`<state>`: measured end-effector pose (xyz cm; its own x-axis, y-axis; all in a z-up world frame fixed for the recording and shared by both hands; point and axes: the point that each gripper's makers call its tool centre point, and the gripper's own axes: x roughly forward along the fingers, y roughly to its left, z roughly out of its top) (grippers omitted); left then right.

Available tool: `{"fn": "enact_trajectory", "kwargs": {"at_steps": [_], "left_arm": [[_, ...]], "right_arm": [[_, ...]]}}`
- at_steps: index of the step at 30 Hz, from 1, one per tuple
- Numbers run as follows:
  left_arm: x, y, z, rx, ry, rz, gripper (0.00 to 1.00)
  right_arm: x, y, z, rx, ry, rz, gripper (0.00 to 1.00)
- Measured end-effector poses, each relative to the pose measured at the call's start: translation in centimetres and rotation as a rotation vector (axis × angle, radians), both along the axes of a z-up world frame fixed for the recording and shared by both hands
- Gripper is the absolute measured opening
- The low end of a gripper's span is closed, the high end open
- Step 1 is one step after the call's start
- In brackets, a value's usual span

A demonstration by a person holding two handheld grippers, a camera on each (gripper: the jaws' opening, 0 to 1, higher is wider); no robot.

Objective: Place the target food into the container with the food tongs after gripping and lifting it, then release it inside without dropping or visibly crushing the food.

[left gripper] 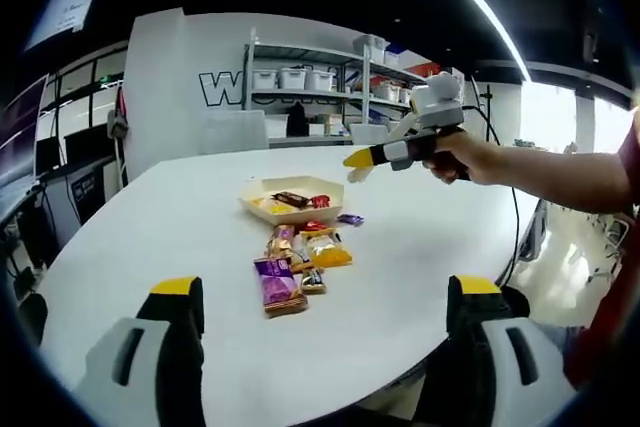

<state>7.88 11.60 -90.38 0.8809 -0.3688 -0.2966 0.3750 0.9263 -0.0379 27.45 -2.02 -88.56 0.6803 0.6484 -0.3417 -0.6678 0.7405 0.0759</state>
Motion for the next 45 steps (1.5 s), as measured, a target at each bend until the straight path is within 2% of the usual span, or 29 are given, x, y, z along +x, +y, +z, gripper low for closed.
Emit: {"fn": "enact_trajectory", "kwargs": {"at_steps": [9, 17, 21, 27, 33, 35, 45], "left_arm": [[-0.3, -0.2, -0.1, 0.003, 0.002, -0.003, 0.99], [-0.4, 0.4, 0.3, 0.012, -0.002, 0.006, 0.99], [-0.5, 0.4, 0.3, 0.009, -0.003, 0.008, 0.99], [-0.6, 0.6, -0.1, 0.006, 0.003, 0.010, 0.99], [-0.6, 0.8, -0.1, -0.002, 0.000, 0.019, 0.98], [-0.6, 0.8, -0.3, -0.003, 0.006, 0.017, 0.98], [-0.6, 0.8, -0.5, 0.000, 0.012, 0.018, 0.98]], "right_arm": [[-0.9, 0.1, -1.3, -0.008, 0.018, 0.008, 0.23], [-1.3, 0.1, -3.0, -0.014, 0.043, 0.011, 0.23], [-1.0, 0.1, -3.6, -0.015, 0.058, 0.009, 0.23], [0.1, -0.3, -3.9, -0.037, 0.036, -0.007, 0.24], [0.0, -0.1, -4.3, -0.010, 0.073, -0.008, 0.24], [0.3, -0.1, -4.4, -0.028, 0.056, -0.012, 0.24], [0.6, -0.1, -6.3, -0.063, 0.084, -0.011, 0.24]]}}
